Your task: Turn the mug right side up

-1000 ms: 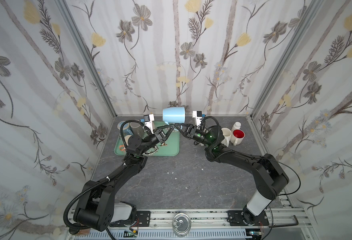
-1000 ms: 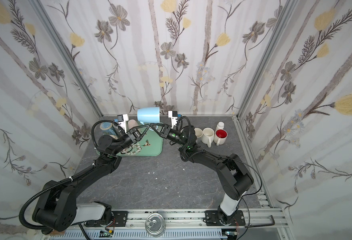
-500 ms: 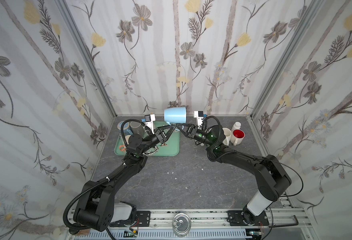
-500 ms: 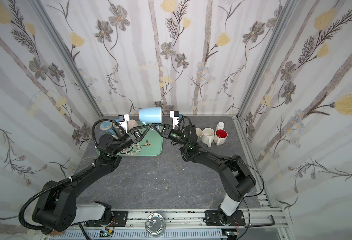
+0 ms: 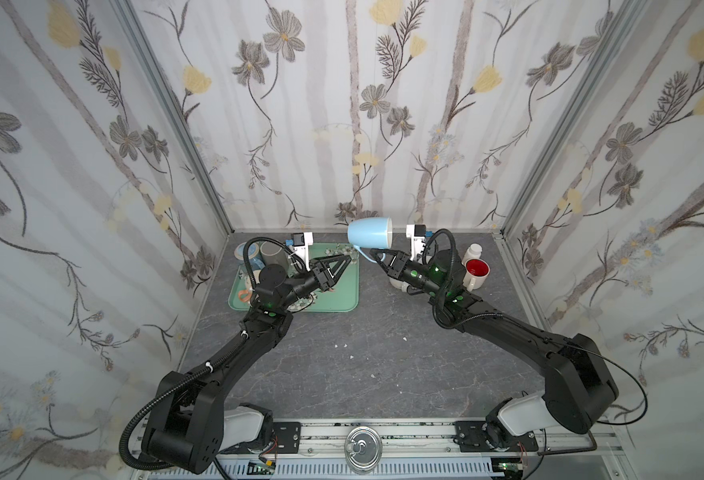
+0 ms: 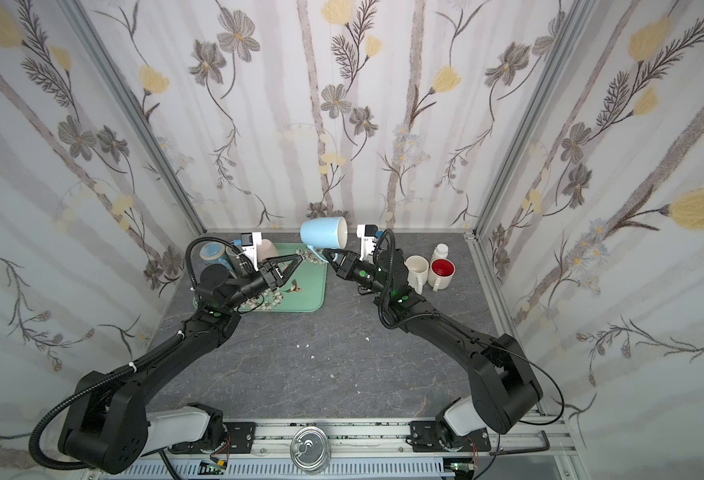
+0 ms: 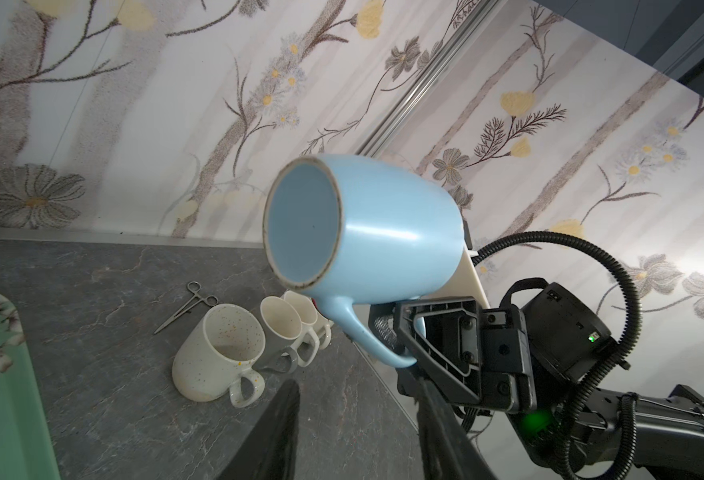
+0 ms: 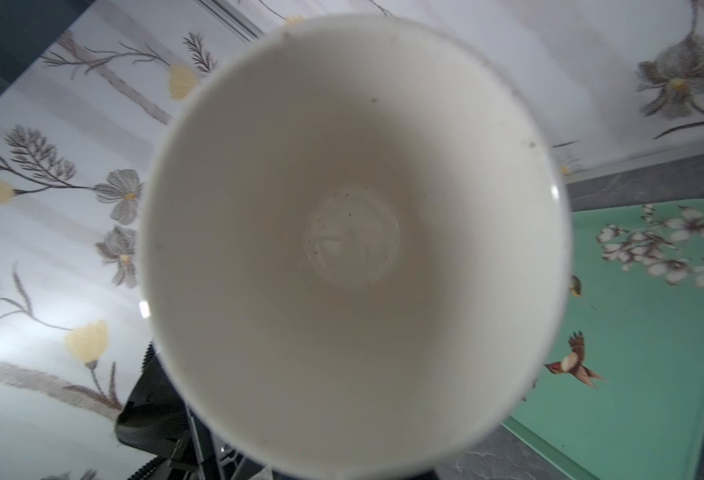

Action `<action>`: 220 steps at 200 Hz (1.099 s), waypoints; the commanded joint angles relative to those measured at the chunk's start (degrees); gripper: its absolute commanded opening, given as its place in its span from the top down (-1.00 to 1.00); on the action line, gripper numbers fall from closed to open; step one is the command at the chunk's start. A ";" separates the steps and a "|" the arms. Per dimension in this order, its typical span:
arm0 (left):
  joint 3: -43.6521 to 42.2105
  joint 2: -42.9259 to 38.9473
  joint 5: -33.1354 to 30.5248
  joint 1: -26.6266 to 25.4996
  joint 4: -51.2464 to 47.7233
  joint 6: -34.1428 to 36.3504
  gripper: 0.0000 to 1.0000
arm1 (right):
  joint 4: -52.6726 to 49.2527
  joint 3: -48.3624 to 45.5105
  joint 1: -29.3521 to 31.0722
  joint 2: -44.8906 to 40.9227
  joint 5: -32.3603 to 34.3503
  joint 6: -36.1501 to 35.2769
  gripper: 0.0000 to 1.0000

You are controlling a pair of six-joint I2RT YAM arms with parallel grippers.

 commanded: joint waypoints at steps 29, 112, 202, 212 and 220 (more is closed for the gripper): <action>0.88 -0.17 -2.35 0.13 -8.40 4.72 0.09 | -15.74 -6.29 0.14 -8.20 13.83 -11.95 1.00; 2.25 4.08 -2.25 0.20 -14.46 6.53 0.09 | -26.07 -18.03 5.55 -12.76 31.35 -17.57 1.00; 4.90 5.59 -2.11 0.65 -21.71 10.14 0.09 | -31.86 -16.19 9.47 -4.91 42.62 -21.06 1.00; 5.15 5.54 -2.20 0.76 -22.45 10.63 0.08 | -32.23 -15.79 9.47 -4.12 42.77 -21.23 1.00; 5.24 5.55 -2.24 0.91 -22.82 10.79 0.08 | -32.57 -15.42 9.51 -3.47 42.90 -21.25 1.00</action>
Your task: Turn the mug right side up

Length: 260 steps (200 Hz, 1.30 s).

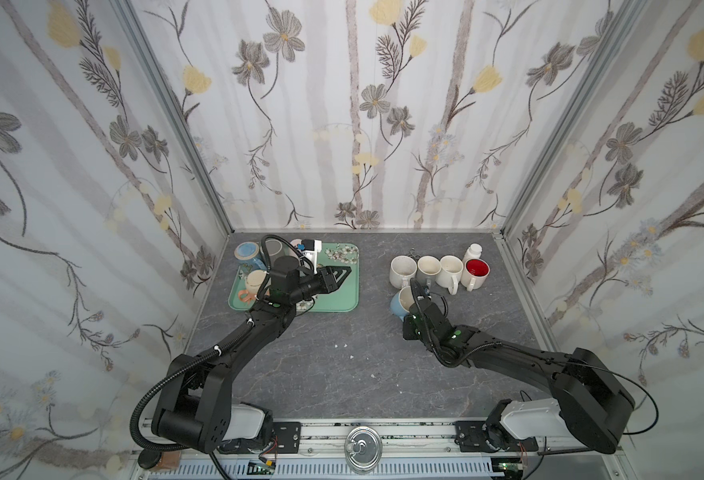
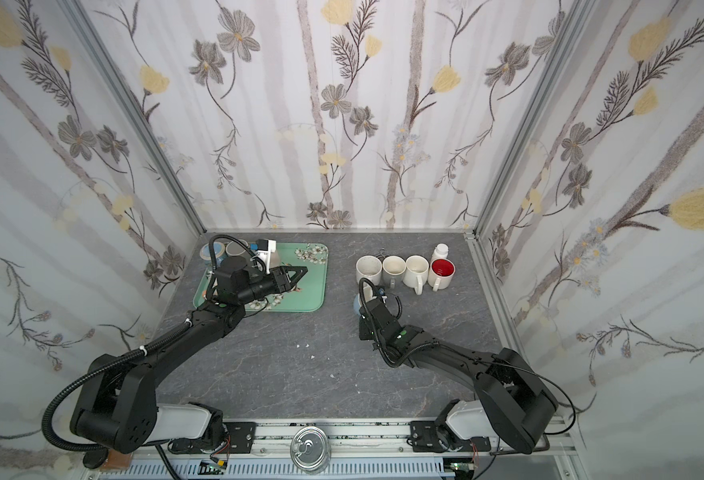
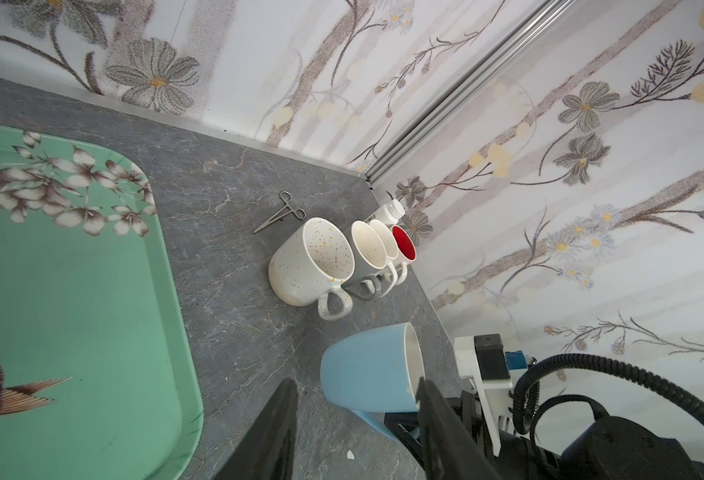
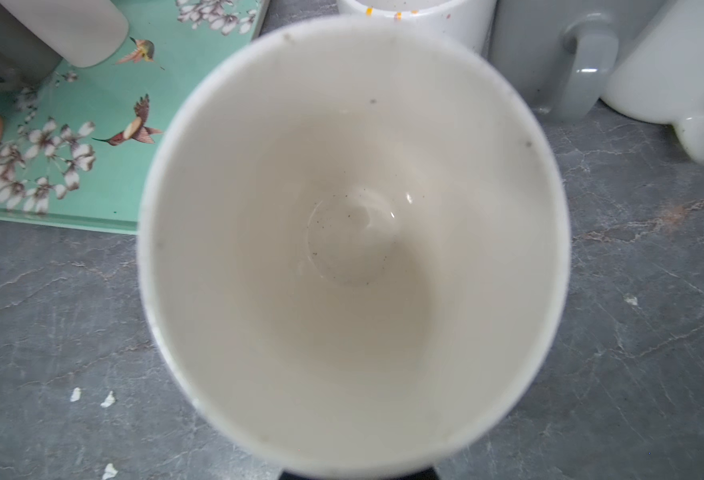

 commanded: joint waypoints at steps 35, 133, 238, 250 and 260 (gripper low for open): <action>0.52 -0.14 0.11 0.58 -2.34 2.10 0.08 | 0.21 3.30 0.01 4.14 3.79 -1.09 1.00; 0.86 -3.52 -0.54 2.36 -6.23 3.88 0.06 | -2.85 6.93 0.03 6.67 3.51 -0.04 0.39; 1.87 -14.45 -28.36 18.40 -31.15 13.20 -0.28 | -3.13 6.98 0.19 -1.56 -0.39 0.62 0.08; 1.20 -13.57 -26.16 22.78 -31.41 13.29 -0.32 | -1.90 6.57 0.18 -2.47 -1.54 1.03 0.06; 1.17 -12.10 -23.41 26.37 -31.43 14.18 -0.40 | -1.18 6.42 0.19 -2.89 -2.52 1.48 0.06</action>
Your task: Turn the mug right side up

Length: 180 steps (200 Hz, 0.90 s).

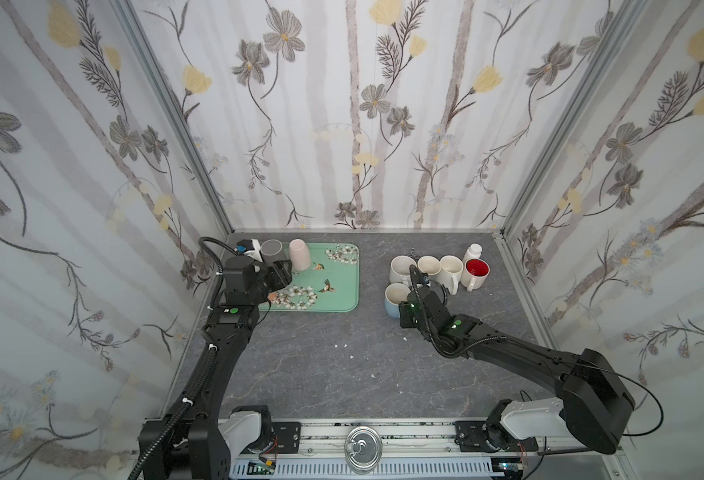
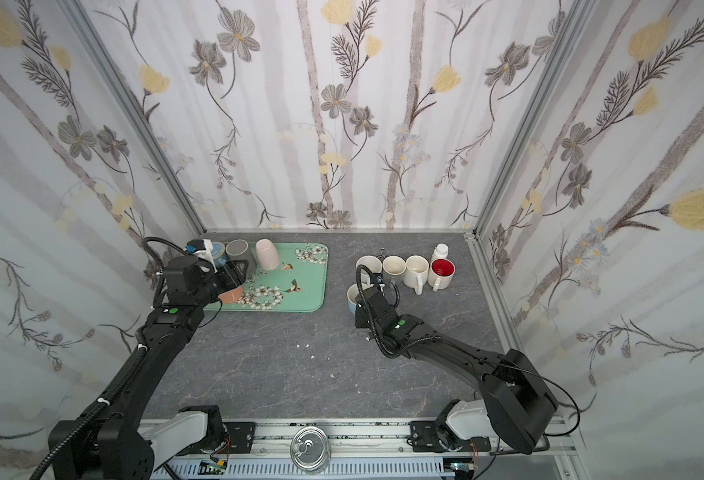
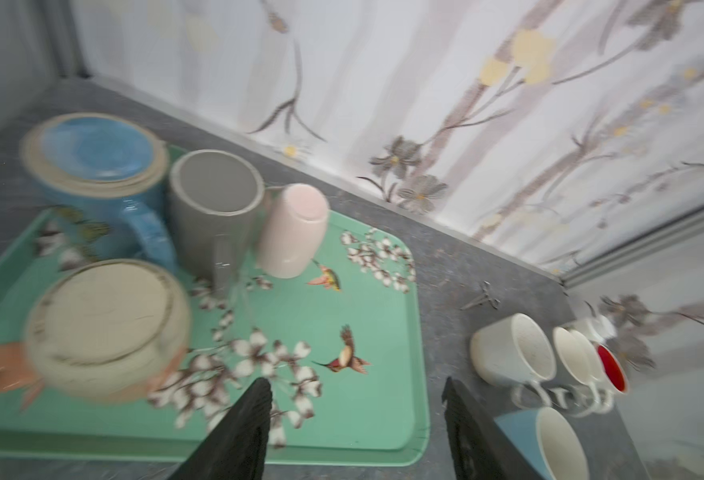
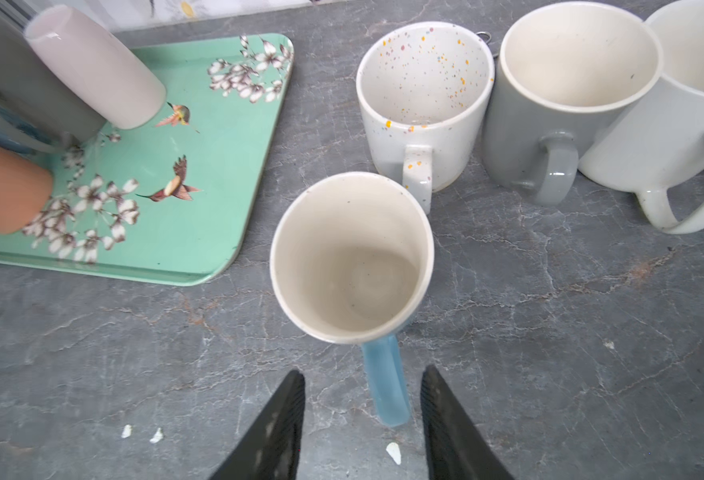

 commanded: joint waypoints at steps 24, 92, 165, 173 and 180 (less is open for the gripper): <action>0.29 6.76 3.85 12.60 -1.48 4.91 -0.52 | 2.61 0.34 0.57 -1.88 -4.72 1.88 0.06; 5.73 25.83 25.70 24.27 8.26 2.52 -0.43 | 6.13 -1.77 2.17 -4.41 -6.25 4.09 0.07; 8.18 35.76 32.98 23.56 14.10 -3.17 -0.01 | 8.73 -0.68 4.47 -1.10 -8.17 3.87 0.08; 7.37 35.11 32.12 22.79 14.18 -3.16 -0.01 | 8.92 -0.36 4.63 -0.63 -8.42 3.91 0.08; 6.64 34.40 31.14 22.07 14.14 -3.11 0.00 | 9.10 -0.19 4.68 -0.25 -8.65 3.84 0.09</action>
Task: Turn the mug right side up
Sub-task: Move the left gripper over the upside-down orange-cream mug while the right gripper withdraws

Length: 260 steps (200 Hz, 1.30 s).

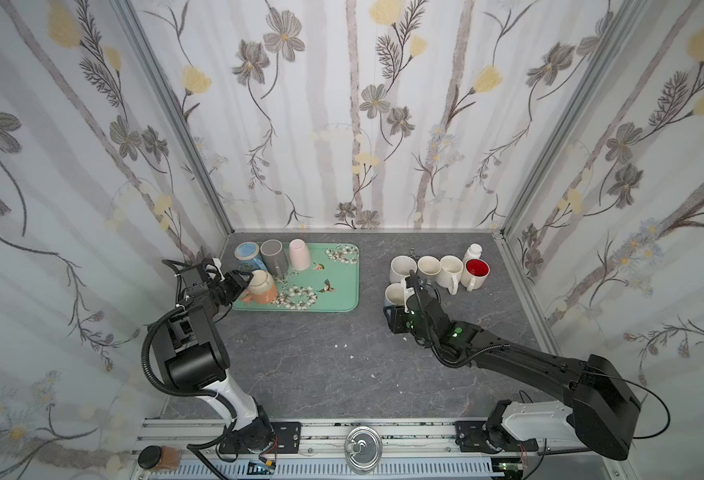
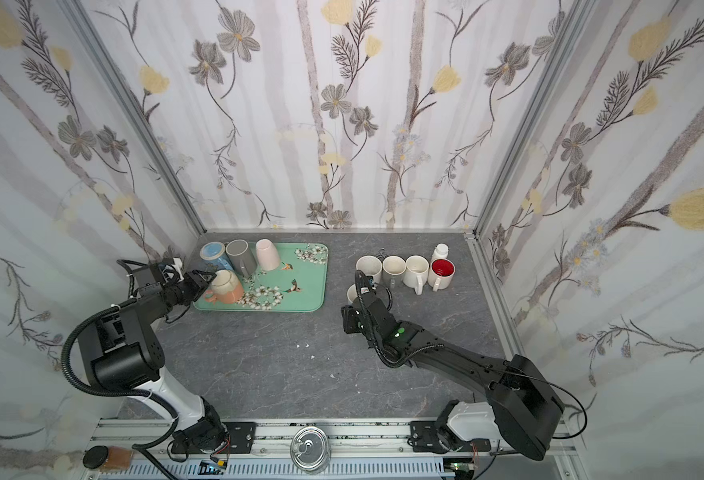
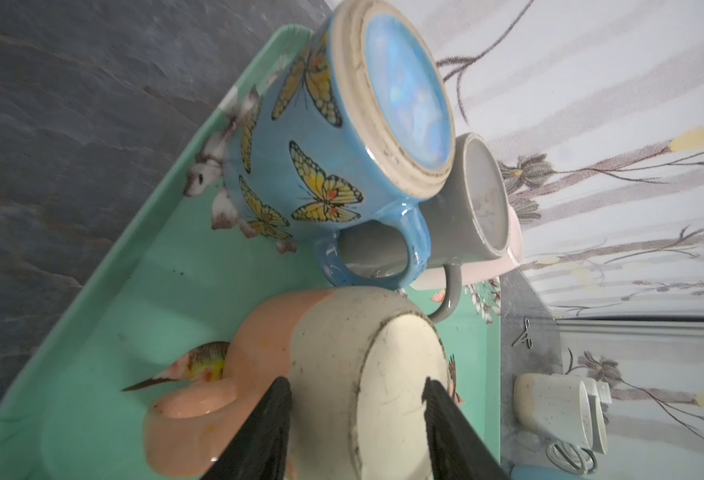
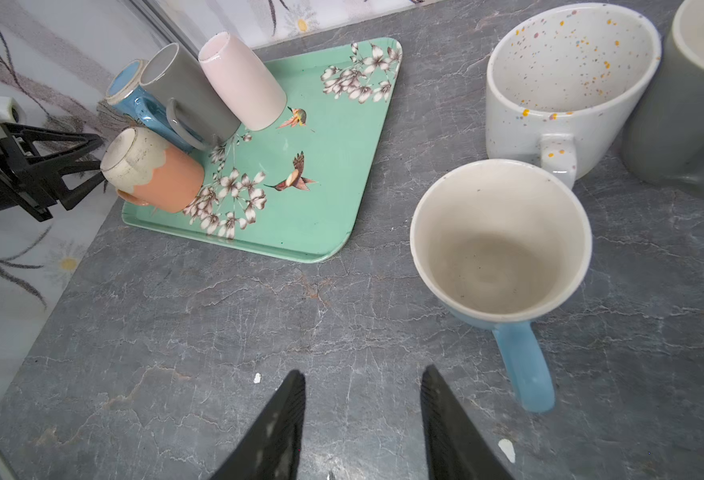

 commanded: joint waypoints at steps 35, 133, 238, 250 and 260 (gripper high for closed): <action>-5.78 -5.02 -0.94 -4.79 3.12 -5.05 0.04 | 3.25 2.42 0.82 2.64 -1.64 0.10 0.09; -16.78 -16.97 -7.88 -19.23 10.22 -14.45 0.03 | 3.10 5.16 2.72 6.48 -3.51 0.10 0.09; -2.21 -17.66 -30.50 -18.57 -24.18 28.77 -0.40 | 3.12 8.34 5.54 11.06 -3.75 -0.04 0.09; -3.41 -18.73 -29.93 -18.60 -24.20 30.97 -0.41 | 3.42 8.86 5.85 12.02 -4.05 -0.13 0.09; -4.61 -19.62 -29.26 -18.55 -23.61 32.58 -0.41 | 3.20 9.67 5.98 12.90 -4.51 -0.14 0.09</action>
